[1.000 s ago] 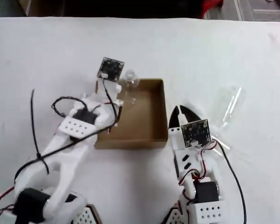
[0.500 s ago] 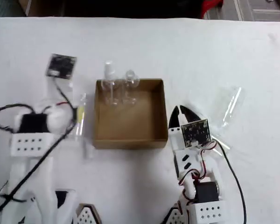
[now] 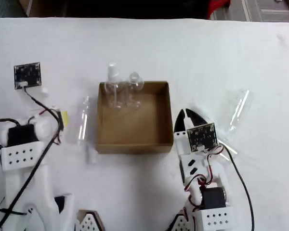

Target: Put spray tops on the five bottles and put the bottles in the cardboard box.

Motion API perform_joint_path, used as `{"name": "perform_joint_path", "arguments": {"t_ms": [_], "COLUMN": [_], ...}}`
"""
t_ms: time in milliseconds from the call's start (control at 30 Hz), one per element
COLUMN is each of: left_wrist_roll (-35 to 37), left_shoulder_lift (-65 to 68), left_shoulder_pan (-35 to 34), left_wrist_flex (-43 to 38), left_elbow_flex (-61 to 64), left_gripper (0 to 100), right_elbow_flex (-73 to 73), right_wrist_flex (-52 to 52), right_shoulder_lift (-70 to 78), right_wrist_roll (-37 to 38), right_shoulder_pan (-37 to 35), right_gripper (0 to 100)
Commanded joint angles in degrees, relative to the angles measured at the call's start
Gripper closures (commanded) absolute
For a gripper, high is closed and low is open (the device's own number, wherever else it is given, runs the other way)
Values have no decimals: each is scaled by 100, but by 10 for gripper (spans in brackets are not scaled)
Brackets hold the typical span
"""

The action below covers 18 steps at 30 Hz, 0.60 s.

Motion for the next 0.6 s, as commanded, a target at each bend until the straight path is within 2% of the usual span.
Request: {"name": "perform_joint_path", "arguments": {"t_ms": [0, 100, 200, 367, 500, 567], "left_wrist_roll": [712, 756, 756, 774, 774, 765], "left_shoulder_lift": [-154, -189, -189, -189, -189, -189], "left_shoulder_pan": [251, 233, 233, 233, 233, 233], "left_wrist_flex": [-1275, -2057, -2426, -2558, -2558, -2558], "left_elbow_flex": [888, 1591, 1864, 1925, 1925, 1925], "left_gripper": [842, 842, 842, 842, 842, 842], "right_elbow_flex": [-387, -703, -730, -1345, -2382, -3051], "right_wrist_flex": [233, 593, 620, 1042, 1807, 2246], "right_shoulder_lift": [-22, -22, -22, 242, 1341, 2062], "right_wrist_roll": [70, 79, 79, 378, 519, 853], "right_shoulder_pan": [4, 4, -4, -48, -40, -48], "right_gripper": [981, 981, 981, 982, 981, 981]}}
